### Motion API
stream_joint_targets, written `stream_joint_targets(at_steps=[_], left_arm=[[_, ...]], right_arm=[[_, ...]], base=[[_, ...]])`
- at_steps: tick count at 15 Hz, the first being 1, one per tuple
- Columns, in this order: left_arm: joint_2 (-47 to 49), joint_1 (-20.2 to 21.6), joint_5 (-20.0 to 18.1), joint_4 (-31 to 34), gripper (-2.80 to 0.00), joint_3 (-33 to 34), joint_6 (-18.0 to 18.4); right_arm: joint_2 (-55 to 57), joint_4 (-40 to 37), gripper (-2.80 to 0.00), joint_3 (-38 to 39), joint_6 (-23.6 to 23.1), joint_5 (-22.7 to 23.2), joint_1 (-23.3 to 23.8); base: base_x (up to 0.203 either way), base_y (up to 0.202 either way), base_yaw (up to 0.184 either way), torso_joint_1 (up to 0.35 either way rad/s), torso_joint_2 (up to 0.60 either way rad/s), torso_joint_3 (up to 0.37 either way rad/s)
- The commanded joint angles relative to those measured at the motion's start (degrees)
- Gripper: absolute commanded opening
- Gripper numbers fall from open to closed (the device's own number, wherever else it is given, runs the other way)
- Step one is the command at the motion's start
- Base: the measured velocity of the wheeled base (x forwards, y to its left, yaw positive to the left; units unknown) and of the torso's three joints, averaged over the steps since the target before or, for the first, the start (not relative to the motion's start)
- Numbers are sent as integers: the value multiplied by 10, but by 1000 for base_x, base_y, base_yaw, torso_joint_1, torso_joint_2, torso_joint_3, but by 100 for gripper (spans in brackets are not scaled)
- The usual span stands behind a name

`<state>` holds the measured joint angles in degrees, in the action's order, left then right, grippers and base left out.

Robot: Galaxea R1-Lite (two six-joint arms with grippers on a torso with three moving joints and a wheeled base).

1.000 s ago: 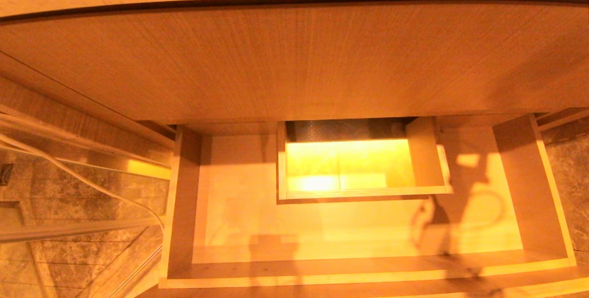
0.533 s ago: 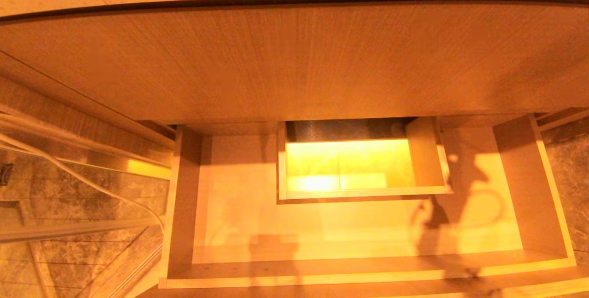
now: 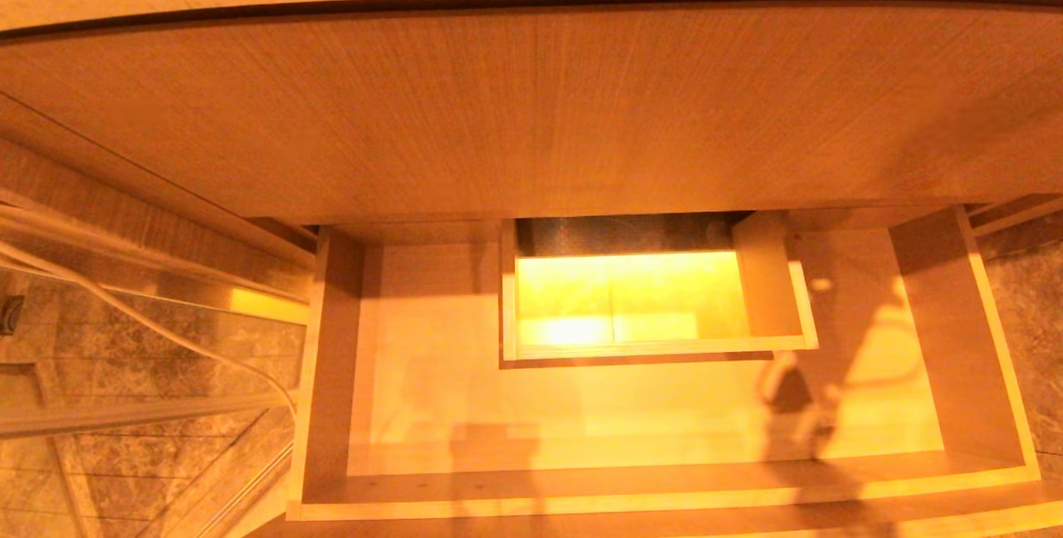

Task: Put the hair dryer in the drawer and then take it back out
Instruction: Pick up the hairdryer

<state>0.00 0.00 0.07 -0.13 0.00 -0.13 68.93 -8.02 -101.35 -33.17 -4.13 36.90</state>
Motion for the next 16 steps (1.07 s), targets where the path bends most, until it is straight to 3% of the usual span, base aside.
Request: stream_joint_targets(at_steps=[1, 10, 16], left_arm=[[0, 0, 0, 0, -280, 0, 0], [0, 0, 0, 0, -280, 0, 0], [0, 0, 0, 0, -280, 0, 0]], right_arm=[[11, 0, 0, 2, -2, -2, 2], [26, -8, 0, -1, -1, 5, 1], [-26, -11, 0, -7, -2, 25, 1]], base=[[0, 0, 0, 0, 0, 0], [0, 0, 0, 0, 0, 0], [0, 0, 0, 0, 0, 0]])
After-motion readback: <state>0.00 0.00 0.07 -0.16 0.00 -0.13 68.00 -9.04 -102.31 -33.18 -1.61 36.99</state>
